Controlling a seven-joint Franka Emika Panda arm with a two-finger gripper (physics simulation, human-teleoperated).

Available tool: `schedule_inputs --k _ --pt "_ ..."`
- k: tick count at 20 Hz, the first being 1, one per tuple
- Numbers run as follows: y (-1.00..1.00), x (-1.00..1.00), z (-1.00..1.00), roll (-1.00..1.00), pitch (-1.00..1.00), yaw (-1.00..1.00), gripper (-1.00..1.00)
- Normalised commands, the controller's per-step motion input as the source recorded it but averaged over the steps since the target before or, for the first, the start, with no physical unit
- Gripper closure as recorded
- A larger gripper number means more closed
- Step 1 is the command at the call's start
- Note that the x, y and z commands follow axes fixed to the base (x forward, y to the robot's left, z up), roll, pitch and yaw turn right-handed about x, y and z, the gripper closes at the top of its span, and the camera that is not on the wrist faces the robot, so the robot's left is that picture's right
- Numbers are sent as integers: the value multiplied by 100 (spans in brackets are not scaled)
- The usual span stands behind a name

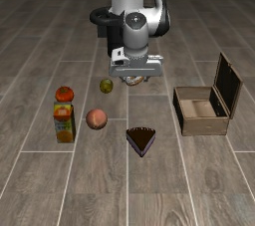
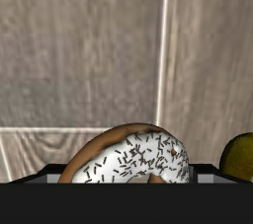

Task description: Pick up the donut and place it in the box

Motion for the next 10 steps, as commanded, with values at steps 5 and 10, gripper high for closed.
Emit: schedule_inputs --k 5,10 --pt "0 0 100 0 0 0 100" --pt "60 0 40 0 0 0 100"
